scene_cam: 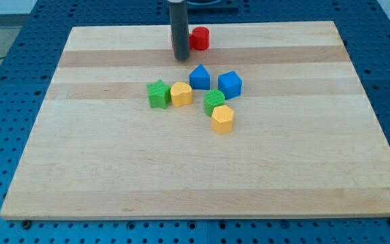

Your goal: Move green circle to the bottom of green star

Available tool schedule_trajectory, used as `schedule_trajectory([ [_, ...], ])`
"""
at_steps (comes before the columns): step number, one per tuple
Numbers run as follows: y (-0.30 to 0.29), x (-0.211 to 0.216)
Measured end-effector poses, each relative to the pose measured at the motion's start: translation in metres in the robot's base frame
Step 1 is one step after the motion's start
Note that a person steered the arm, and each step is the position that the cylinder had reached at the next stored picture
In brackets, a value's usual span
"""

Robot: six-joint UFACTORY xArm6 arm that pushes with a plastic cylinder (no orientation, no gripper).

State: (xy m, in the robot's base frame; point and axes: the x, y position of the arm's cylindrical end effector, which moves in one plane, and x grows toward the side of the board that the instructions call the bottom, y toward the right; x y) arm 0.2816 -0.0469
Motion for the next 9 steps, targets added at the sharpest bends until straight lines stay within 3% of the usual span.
schedule_trajectory([
  [1,0.0,-0.003],
  [2,0.0,0.025],
  [5,0.077,0.125],
  [6,0.054,0.145],
  [9,0.064,0.149],
])
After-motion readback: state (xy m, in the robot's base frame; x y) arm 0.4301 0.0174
